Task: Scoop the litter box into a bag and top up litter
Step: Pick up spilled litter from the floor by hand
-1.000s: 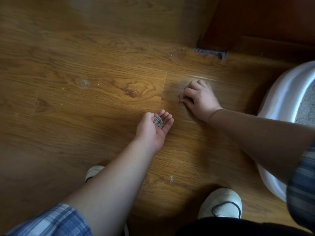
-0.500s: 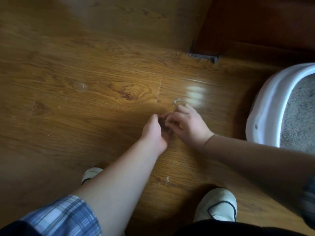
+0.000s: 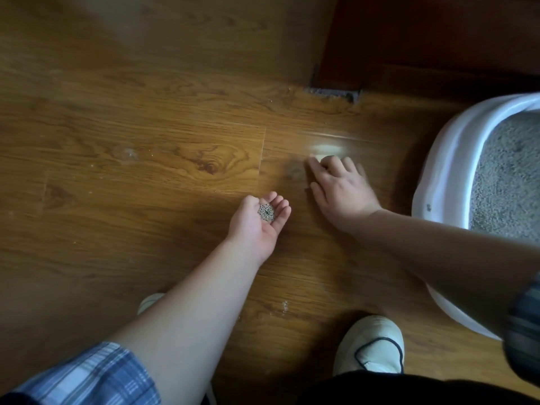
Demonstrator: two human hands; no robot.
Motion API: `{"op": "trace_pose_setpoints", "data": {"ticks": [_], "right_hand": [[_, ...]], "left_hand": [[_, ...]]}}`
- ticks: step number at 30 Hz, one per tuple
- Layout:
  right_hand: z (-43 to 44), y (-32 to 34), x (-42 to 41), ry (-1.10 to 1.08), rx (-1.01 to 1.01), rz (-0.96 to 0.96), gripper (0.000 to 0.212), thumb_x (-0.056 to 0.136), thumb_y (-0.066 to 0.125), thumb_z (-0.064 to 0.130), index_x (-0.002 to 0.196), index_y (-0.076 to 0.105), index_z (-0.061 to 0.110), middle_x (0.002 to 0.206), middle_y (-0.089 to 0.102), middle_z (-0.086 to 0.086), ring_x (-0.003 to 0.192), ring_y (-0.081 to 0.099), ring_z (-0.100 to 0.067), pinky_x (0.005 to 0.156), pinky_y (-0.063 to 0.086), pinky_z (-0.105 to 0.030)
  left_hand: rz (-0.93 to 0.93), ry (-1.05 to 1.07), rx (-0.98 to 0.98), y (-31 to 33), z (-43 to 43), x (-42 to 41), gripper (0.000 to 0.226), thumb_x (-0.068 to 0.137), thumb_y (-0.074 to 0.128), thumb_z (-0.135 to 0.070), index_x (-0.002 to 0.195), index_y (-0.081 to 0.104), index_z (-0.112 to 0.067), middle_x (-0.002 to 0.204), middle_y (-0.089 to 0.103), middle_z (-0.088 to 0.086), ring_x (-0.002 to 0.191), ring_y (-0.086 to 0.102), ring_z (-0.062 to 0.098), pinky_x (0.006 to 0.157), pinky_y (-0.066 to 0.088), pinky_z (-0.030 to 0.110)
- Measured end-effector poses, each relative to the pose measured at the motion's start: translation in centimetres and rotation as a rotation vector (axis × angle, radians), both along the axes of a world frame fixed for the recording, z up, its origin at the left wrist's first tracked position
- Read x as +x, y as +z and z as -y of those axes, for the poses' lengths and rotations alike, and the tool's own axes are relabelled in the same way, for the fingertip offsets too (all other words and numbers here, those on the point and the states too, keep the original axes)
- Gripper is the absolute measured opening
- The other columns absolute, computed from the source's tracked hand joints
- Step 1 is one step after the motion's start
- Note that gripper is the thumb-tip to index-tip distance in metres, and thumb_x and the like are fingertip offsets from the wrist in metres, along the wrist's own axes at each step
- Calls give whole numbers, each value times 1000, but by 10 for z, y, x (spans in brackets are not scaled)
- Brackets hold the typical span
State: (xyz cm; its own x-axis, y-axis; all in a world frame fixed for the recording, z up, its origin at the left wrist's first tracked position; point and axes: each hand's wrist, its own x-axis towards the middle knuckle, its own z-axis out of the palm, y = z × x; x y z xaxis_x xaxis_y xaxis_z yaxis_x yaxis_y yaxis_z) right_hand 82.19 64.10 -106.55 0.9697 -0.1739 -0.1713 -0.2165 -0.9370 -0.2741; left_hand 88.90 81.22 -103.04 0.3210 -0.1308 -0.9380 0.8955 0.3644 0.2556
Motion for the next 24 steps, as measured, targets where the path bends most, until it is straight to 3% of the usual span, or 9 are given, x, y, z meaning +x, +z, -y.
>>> {"op": "trace_pose_setpoints", "data": {"ticks": [3,12,19,24], "right_hand": [[1,-10,0,28,-65,-86,62,101,40,44,155,30,16,128,51,-6,114,47,-29,97,38,-48],[-12,-16,9,109,-96,-47,58,100,42,45,154,34,23,117,55,-4,104,52,-30,89,39,-45],[-6,-19,19,-110,196,76,42,94,63,31,136,61,26,106,60,-5,100,51,-31,92,42,-47],[-4,-23,30,-68,201,90,33,88,72,32,120,71,30,101,62,1,99,52,-27,90,35,-42]], "left_hand": [[3,17,2,1,-5,3,28,96,39,-10,91,64,1,87,66,14,85,66,25,81,59,35],[3,19,-9,-2,-8,2,28,94,38,-9,89,64,0,84,65,12,80,66,24,78,59,34],[-1,31,-13,-3,-9,6,28,95,38,-10,90,64,0,85,65,13,80,67,24,76,59,34],[-8,39,-28,-4,-10,7,29,95,38,-12,90,64,-1,83,66,12,78,67,24,73,60,32]]}}
